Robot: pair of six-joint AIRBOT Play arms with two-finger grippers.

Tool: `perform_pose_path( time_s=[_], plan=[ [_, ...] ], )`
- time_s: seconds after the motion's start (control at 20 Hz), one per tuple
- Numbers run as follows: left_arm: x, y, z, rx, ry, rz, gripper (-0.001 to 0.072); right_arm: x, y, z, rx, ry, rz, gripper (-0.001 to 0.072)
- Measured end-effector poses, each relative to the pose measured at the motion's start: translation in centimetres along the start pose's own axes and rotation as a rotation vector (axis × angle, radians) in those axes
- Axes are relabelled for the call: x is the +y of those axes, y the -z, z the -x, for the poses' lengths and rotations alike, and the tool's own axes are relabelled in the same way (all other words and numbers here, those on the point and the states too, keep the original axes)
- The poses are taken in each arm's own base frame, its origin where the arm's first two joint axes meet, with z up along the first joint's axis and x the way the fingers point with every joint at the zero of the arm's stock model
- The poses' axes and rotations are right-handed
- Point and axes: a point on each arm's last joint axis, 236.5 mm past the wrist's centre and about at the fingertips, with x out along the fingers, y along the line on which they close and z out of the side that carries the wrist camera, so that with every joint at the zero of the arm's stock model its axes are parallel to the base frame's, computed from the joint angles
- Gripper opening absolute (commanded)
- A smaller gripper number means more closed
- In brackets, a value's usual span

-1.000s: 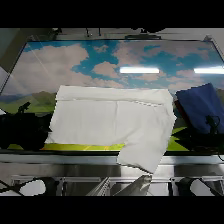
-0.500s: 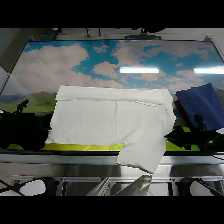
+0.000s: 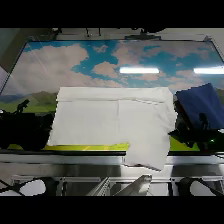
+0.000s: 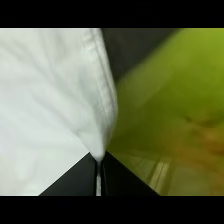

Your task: Fold the shirts.

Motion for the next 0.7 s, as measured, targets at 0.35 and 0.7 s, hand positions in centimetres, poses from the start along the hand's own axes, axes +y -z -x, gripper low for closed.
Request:
perform_pose_path(
  time_s=[0.35, 0.7],
  plan=[
    [0.3, 2.3, -2.0, 0.048, 0.018, 0.04, 0.0293, -0.8, -0.8, 0.6, -0.028, 0.002, -0.005, 0.0098],
    [0.7, 3.6, -3.3, 0.068, 0.016, 0.055, 0.0262, -0.3, -0.4, 1.0, -0.002, -0.011, 0.021, 0.0277]
  ],
)
